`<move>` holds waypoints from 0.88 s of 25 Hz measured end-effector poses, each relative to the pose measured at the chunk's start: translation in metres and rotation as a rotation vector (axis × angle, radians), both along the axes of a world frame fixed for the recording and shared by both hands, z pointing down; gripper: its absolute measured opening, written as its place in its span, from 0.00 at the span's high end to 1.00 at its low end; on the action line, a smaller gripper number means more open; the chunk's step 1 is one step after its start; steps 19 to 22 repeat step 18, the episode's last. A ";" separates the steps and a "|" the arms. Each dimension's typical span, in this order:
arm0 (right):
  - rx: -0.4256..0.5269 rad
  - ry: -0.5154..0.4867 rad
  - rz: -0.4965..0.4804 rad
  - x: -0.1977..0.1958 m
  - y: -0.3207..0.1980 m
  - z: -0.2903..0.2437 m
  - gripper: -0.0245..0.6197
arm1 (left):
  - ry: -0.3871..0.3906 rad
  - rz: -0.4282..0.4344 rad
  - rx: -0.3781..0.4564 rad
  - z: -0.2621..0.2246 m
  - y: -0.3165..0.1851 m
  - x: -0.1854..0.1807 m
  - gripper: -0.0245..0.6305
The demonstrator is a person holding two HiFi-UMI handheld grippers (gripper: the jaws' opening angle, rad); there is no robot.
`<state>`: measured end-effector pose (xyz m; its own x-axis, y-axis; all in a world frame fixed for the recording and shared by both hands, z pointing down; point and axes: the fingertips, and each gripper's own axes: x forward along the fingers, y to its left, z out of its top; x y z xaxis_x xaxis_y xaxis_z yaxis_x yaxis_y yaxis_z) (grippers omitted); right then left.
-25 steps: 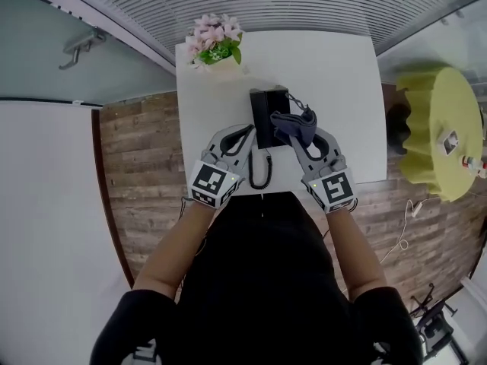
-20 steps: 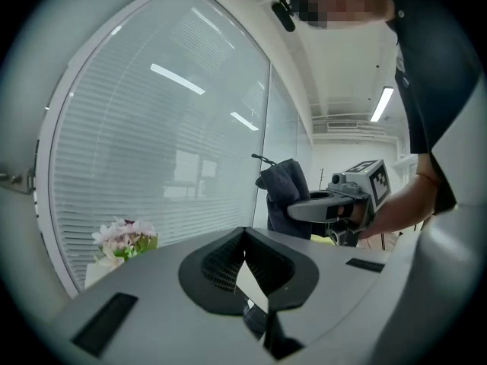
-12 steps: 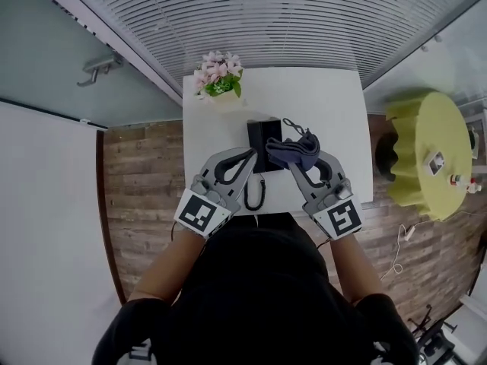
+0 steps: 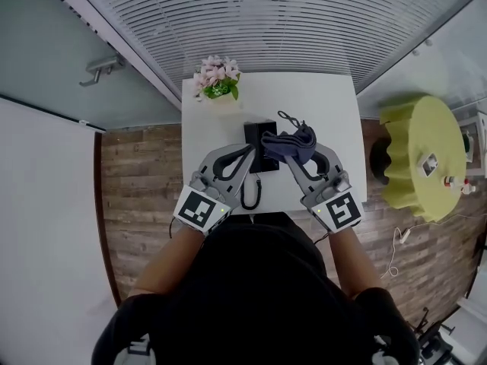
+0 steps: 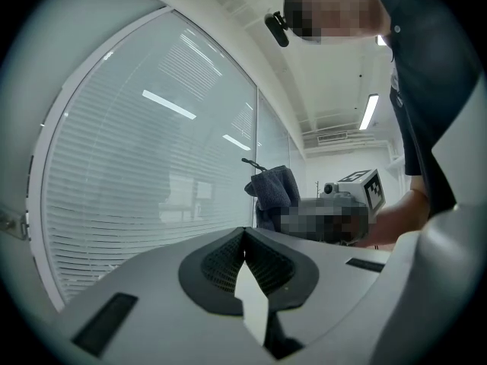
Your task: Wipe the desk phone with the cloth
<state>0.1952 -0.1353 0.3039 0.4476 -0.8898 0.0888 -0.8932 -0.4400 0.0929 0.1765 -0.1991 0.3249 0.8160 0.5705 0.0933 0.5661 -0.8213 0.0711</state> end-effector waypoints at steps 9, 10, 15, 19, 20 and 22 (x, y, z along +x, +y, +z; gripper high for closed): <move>0.010 -0.005 -0.013 -0.009 -0.002 -0.001 0.82 | -0.005 -0.005 0.017 0.004 -0.002 -0.009 0.95; 0.012 -0.005 -0.013 -0.009 -0.002 -0.002 0.82 | -0.007 -0.005 0.017 0.005 -0.002 -0.010 0.95; 0.013 0.001 -0.019 -0.012 -0.001 -0.004 0.82 | 0.008 -0.012 0.015 0.003 -0.001 -0.013 0.95; 0.011 0.005 -0.021 -0.014 0.001 -0.005 0.82 | 0.013 -0.017 0.002 0.001 0.001 -0.014 0.95; 0.011 0.005 -0.021 -0.014 0.001 -0.005 0.82 | 0.013 -0.017 0.002 0.001 0.001 -0.014 0.95; 0.011 0.005 -0.021 -0.014 0.001 -0.005 0.82 | 0.013 -0.017 0.002 0.001 0.001 -0.014 0.95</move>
